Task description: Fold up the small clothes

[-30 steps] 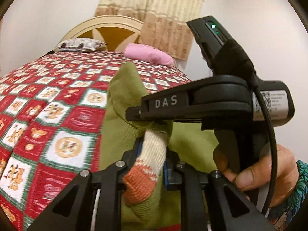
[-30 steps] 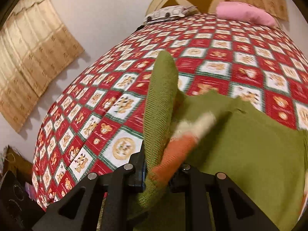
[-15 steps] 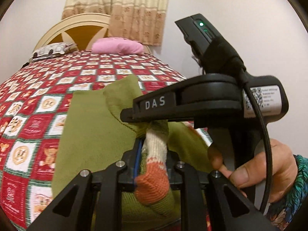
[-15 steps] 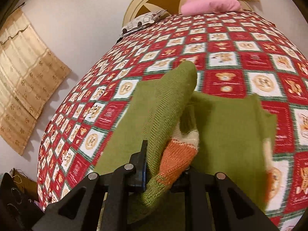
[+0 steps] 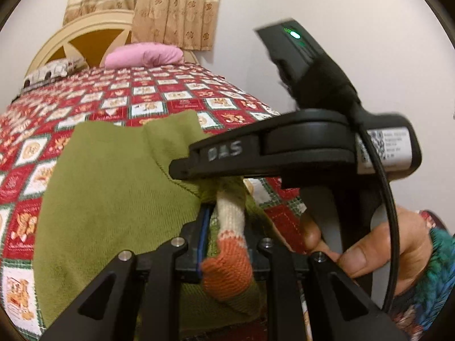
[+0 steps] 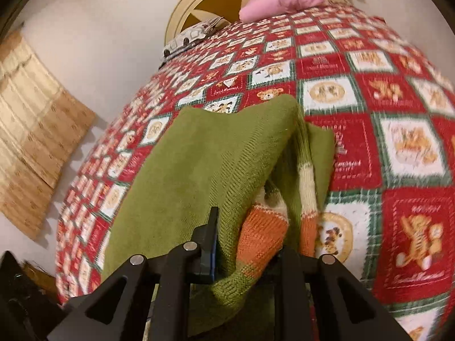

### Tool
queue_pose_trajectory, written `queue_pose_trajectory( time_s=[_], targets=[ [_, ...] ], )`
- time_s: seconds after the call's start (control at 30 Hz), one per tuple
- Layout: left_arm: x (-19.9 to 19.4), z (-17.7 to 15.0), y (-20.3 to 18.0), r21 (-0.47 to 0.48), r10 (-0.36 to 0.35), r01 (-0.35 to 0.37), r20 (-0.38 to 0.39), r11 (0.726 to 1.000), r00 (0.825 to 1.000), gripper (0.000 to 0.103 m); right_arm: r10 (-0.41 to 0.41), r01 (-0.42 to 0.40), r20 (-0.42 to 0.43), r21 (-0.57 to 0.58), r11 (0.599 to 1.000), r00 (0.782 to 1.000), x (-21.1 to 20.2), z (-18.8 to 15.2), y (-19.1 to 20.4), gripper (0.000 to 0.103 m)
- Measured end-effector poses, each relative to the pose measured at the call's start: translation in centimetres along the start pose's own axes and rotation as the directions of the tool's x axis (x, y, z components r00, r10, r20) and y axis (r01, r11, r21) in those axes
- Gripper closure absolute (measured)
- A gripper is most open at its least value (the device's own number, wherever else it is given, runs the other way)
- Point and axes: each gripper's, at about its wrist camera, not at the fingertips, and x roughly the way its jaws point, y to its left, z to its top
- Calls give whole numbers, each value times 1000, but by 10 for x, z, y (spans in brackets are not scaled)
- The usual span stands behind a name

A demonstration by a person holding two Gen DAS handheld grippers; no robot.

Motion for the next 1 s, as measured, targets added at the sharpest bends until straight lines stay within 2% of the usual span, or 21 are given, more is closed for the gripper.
queue_pose_trajectory(
  time_s=[0.03, 0.1, 0.17, 0.3, 0.43, 0.47, 0.5, 0.6, 0.7, 0.77, 0.83, 0.9, 0.93, 0.97, 1.0],
  targets=[
    [-1, -2, 0, -6, -4, 4, -2, 1000, 1000, 84, 18, -18, 0, 12, 1000, 1000, 1, 2, -2, 79],
    [-2, -4, -2, -3, -3, 3, -3, 1000, 1000, 84, 48, -48, -5, 31, 998, 999, 3, 9, -5, 66],
    [-3, -5, -6, 3, 0, 0, 2, 1000, 1000, 84, 68, -67, -30, 37, 997, 997, 10, 19, -4, 62],
    [-1, -6, -1, -23, -13, 12, -7, 1000, 1000, 84, 67, -63, -66, 64, 996, 996, 25, 34, -10, 62],
    [8, -5, 2, -25, -11, 11, -26, 1000, 1000, 84, 160, -147, -44, 210, 967, 986, 32, 41, -33, 62],
    [7, -4, 2, -25, -10, 10, -25, 1000, 1000, 84, 156, -144, -36, 223, 964, 987, 32, 41, -35, 70],
    [6, -4, 1, -26, -13, 12, -22, 1000, 1000, 84, 120, -111, -30, 195, 974, 992, 31, 42, -31, 80],
    [-2, -1, -4, -8, -13, 13, 7, 1000, 1000, 84, 5, -5, 16, -11, 1000, 1000, 18, 42, 1, 85],
    [-11, 2, -17, 55, -11, 8, 61, 998, 998, 84, 3, 46, 180, -267, 963, 984, -19, 37, 45, 85],
    [-10, 4, -25, 81, -15, 10, 60, 997, 998, 84, -7, 81, 226, -322, 943, 974, -29, 37, 51, 85],
    [6, 6, -25, 58, -45, 46, -16, 997, 999, 84, -56, 108, 182, -292, 950, 982, -18, 43, 38, 85],
    [23, 3, -25, 42, -68, 72, -95, 997, 993, 84, -87, 105, 95, -207, 973, 992, 2, 45, 6, 85],
    [25, 1, -26, 46, -70, 75, -106, 996, 992, 84, -93, 99, 45, -152, 983, 995, 13, 40, -14, 84],
    [24, 0, -29, 61, -96, 102, -93, 993, 991, 84, -87, 88, 14, -99, 991, 996, 20, 35, -30, 78],
    [22, 0, -33, 79, -97, 105, -95, 991, 991, 82, -28, 29, 30, -33, 999, 999, 19, 30, -44, 77]
  ],
)
